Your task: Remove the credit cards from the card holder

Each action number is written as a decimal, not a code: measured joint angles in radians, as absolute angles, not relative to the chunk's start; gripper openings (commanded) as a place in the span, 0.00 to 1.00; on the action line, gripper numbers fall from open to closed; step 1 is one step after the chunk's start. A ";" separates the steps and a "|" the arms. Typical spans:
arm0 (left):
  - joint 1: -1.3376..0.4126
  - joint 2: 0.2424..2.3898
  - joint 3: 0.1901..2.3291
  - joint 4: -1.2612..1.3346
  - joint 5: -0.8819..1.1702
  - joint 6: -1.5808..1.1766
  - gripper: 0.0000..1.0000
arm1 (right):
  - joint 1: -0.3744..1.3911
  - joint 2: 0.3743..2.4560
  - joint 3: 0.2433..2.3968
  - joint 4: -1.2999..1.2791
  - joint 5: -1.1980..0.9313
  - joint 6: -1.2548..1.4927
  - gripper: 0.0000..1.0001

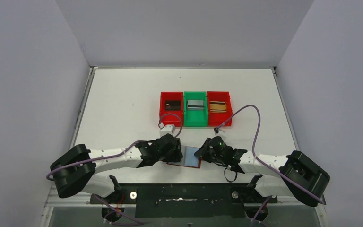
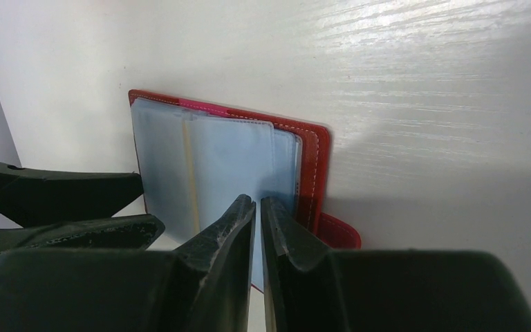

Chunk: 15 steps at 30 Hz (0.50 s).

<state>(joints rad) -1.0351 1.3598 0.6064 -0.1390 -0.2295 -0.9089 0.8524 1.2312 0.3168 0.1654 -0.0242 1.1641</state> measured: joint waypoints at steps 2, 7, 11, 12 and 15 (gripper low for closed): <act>-1.046 1.369 0.615 -0.148 -0.238 -0.910 0.57 | 0.852 1.238 0.321 0.167 -0.025 1.164 0.12; -1.066 1.396 0.646 -0.169 -0.269 -0.913 0.57 | 0.852 1.241 0.323 0.169 -0.024 1.164 0.12; -1.079 1.397 0.659 -0.189 -0.293 -0.914 0.57 | 0.852 1.241 0.323 0.169 -0.025 1.164 0.12; -1.082 1.397 0.664 -0.193 -0.299 -0.914 0.57 | 0.852 1.241 0.323 0.169 -0.024 1.164 0.12; -1.097 1.397 0.682 -0.212 -0.318 -0.913 0.56 | 0.852 1.242 0.323 0.169 -0.025 1.164 0.12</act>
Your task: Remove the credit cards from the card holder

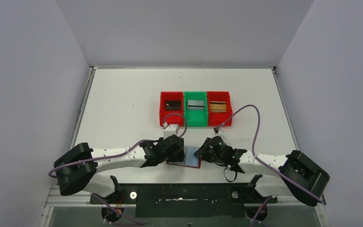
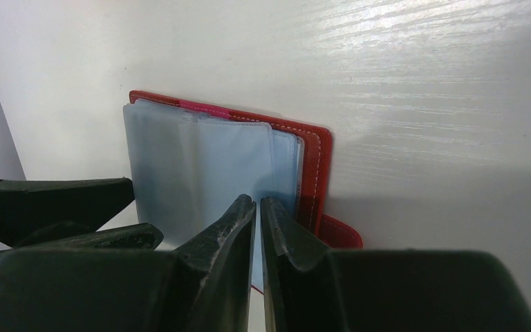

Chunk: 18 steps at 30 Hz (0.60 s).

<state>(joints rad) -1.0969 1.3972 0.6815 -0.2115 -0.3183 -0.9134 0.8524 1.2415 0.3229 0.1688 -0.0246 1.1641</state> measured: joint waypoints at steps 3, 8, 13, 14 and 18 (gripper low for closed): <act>-1.106 1.396 0.699 -0.226 -0.334 -0.913 0.55 | 0.852 1.242 0.323 0.169 -0.025 1.164 0.12; -1.112 1.383 0.710 -0.240 -0.341 -0.912 0.49 | 0.852 1.242 0.323 0.169 -0.025 1.164 0.12; -1.115 1.368 0.727 -0.253 -0.344 -0.909 0.43 | 0.852 1.242 0.323 0.169 -0.025 1.164 0.12; -1.117 1.363 0.727 -0.250 -0.341 -0.907 0.43 | 0.852 1.242 0.323 0.169 -0.024 1.164 0.12; -1.119 1.335 0.725 -0.197 -0.287 -0.895 0.44 | 0.852 1.242 0.323 0.169 -0.024 1.164 0.12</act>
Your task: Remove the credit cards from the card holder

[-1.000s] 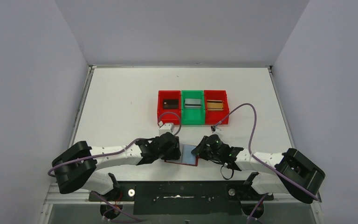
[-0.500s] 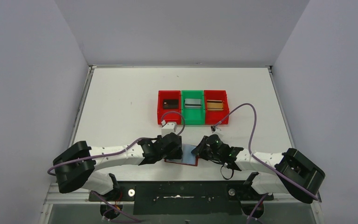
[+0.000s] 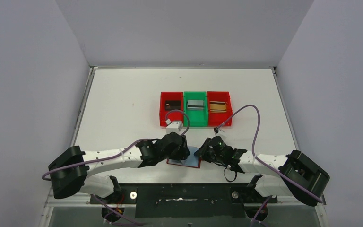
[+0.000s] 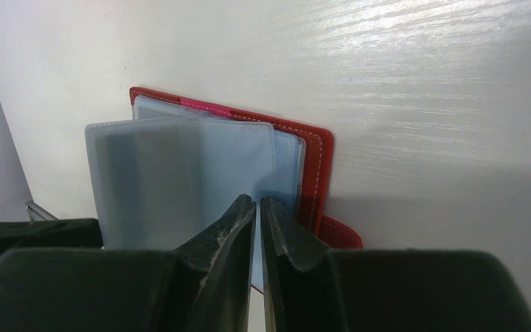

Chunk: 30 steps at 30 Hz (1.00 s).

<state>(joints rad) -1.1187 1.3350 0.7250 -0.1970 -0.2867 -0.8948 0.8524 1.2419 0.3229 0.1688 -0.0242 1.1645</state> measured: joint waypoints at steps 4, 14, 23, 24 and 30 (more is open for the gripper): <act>-1.118 1.335 0.720 -0.113 -0.198 -0.876 0.45 | 0.852 1.242 0.323 0.168 -0.024 1.166 0.12; -1.113 1.405 0.720 -0.070 -0.126 -0.853 0.46 | 0.852 1.166 0.295 0.139 -0.003 1.186 0.16; -1.111 1.396 0.715 -0.157 -0.223 -0.882 0.46 | 0.852 1.139 0.277 0.190 -0.028 1.178 0.19; -1.111 1.383 0.710 -0.163 -0.238 -0.887 0.46 | 0.852 1.141 0.277 0.202 -0.034 1.177 0.19; -1.097 1.257 0.667 -0.196 -0.316 -0.925 0.50 | 0.868 1.177 0.289 0.244 -0.065 1.148 0.22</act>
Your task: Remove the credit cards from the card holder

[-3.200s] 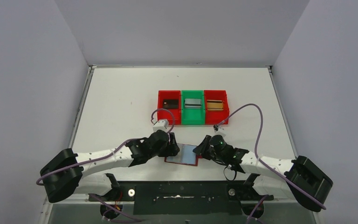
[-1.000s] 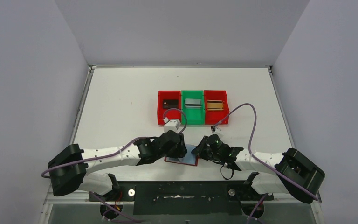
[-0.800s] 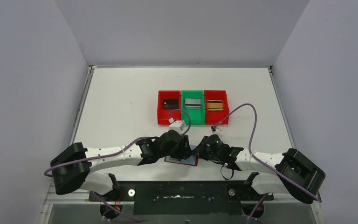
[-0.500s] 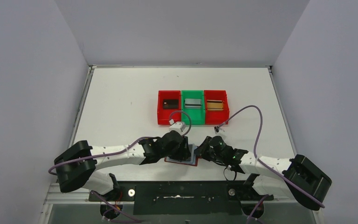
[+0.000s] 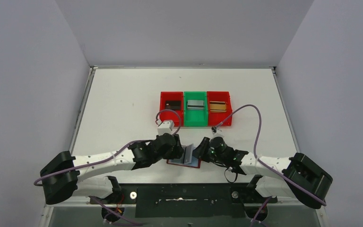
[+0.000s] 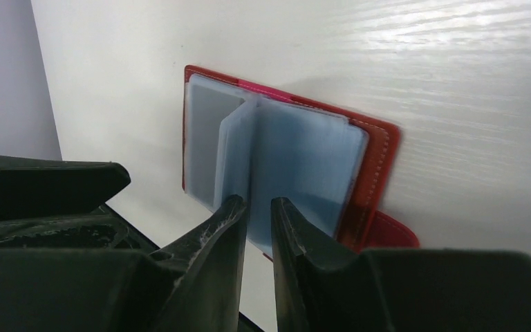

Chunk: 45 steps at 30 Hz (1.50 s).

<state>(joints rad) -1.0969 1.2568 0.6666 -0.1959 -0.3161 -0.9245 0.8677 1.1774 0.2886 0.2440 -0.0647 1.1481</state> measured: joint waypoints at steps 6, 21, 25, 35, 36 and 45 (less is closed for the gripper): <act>-1.079 1.136 0.609 -0.229 -0.385 -0.965 0.53 | 0.887 1.333 0.427 0.258 -0.109 1.097 0.22; -1.006 1.049 0.506 -0.228 -0.331 -0.979 0.56 | 0.977 1.435 0.573 0.094 0.044 1.081 0.22; -1.003 1.130 0.506 -0.154 -0.252 -0.953 0.56 | 0.977 1.351 0.550 0.026 0.123 1.111 0.24; -1.003 1.262 0.548 -0.102 -0.184 -0.920 0.56 | 0.967 1.201 0.419 -0.025 0.174 1.159 0.24; -1.003 1.266 0.549 -0.101 -0.182 -0.920 0.56 | 0.963 1.200 0.416 -0.024 0.174 1.162 0.24; -1.003 1.317 0.551 -0.066 -0.161 -0.920 0.56 | 0.962 1.200 0.413 -0.023 0.168 1.165 0.24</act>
